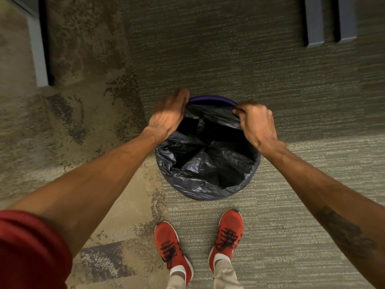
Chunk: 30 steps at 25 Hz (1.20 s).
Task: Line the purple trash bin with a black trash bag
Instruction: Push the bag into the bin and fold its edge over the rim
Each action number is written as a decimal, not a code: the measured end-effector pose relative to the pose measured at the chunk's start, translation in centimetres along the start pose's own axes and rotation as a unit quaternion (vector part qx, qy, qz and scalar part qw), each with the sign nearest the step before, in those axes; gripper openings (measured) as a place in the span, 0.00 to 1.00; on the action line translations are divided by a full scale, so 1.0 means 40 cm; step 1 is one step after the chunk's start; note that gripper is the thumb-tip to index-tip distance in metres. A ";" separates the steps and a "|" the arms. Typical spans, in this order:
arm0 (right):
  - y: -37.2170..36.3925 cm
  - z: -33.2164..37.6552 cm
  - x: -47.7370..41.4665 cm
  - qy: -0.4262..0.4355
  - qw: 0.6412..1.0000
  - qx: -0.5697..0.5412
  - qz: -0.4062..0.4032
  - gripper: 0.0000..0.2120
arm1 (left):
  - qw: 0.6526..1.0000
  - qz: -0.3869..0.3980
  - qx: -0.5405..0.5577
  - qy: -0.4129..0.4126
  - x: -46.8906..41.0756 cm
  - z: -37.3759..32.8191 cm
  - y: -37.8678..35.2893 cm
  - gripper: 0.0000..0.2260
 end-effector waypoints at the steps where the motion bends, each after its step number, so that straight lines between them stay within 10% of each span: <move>1: 0.000 -0.002 -0.001 -0.004 1.000 -0.004 -0.005 0.11 | 0.999 0.011 0.009 0.033 -0.008 0.008 -0.001 0.09; 5: -0.001 -0.027 -0.008 -0.041 0.998 -0.051 0.006 0.11 | 0.993 0.028 0.047 0.103 -0.022 0.036 -0.005 0.11; 13: 0.008 0.006 -0.004 0.015 1.000 -0.013 0.013 0.12 | 0.994 0.083 0.059 -0.047 0.007 0.026 0.003 0.12; 30: -0.031 -0.040 -0.047 0.002 0.983 -0.035 0.180 0.10 | 0.984 0.149 0.070 -0.064 -0.022 0.031 -0.022 0.08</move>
Point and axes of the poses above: each hand's wrist, its own x-axis away from the middle knuckle, its own y-axis out of the back of the hand, z = x × y, the point moved 8 cm from there along -x, towards the middle knuckle, and after that the axes turned 1 degree about -z, right-handed, at the moved point
